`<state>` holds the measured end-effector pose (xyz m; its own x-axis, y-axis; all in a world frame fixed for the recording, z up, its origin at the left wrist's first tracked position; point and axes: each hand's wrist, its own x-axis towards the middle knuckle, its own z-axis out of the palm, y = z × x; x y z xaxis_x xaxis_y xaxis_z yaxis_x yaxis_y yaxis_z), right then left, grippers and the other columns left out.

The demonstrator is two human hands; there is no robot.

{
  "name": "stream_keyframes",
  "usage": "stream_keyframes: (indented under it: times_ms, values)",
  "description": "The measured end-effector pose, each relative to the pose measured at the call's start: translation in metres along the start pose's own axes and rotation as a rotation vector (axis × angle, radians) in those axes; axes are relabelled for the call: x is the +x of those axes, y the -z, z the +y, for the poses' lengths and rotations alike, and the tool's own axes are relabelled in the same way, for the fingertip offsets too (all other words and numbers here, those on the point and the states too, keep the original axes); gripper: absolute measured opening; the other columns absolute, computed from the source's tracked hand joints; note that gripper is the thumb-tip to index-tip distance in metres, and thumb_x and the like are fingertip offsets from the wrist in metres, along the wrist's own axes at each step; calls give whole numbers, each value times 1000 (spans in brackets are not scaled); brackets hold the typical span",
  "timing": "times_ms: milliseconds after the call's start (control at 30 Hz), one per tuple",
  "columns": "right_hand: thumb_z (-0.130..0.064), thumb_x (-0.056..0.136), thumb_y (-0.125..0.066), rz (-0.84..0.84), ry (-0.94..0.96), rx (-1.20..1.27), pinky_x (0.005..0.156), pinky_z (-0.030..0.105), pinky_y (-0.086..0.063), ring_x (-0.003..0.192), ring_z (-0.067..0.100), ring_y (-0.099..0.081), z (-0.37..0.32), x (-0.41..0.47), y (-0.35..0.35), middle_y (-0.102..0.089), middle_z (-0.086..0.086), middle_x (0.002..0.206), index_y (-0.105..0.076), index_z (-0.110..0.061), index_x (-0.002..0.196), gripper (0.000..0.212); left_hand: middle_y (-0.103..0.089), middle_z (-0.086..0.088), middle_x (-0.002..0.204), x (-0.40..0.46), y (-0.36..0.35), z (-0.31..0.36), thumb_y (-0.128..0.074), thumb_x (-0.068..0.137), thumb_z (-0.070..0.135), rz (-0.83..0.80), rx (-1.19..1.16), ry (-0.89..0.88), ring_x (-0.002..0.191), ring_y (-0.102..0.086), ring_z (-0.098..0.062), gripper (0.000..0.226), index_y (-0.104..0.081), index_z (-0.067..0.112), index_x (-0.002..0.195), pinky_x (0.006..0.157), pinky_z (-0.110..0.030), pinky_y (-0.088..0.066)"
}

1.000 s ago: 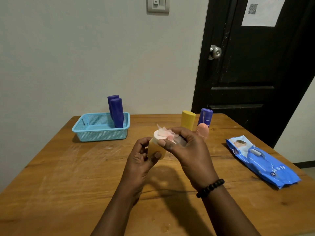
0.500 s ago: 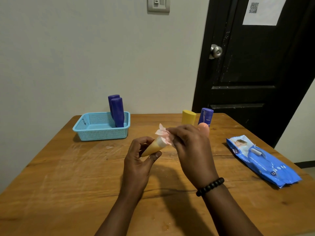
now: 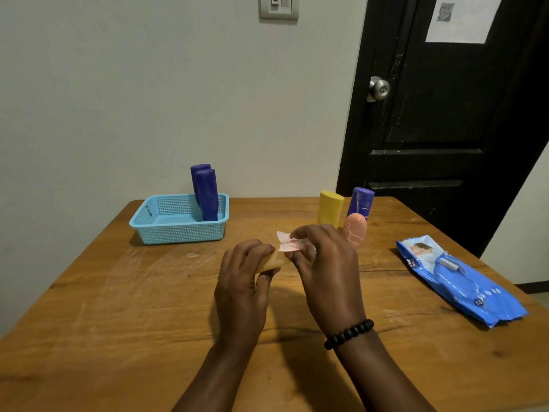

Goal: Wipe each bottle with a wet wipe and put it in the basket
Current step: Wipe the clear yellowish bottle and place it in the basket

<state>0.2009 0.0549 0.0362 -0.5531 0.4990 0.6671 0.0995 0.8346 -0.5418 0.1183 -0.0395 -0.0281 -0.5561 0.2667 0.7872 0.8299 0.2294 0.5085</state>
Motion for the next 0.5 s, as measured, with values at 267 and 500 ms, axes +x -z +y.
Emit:
stream_keyframes:
  times_ms: [267, 500]
  values:
    - [-6, 81, -72, -25, 107, 79, 77, 6, -45, 92, -3, -57, 6, -7, 8, -65, -8, 100, -70, -20, 97, 21, -58, 8, 117, 1, 1, 0, -77, 83, 9, 39, -94, 156, 109, -56, -10, 40, -60, 23, 117, 85, -30, -53]
    - [-37, 90, -63, -110, -383, 521, 73, 20, -50, 89, -9, -61, 19, 7, 22, -70, -20, 90, -70, -35, 98, 11, -63, 20, 120, 5, 2, 1, -70, 87, 33, -101, -434, 411, 109, -58, -1, 39, -57, 36, 123, 85, -23, -51]
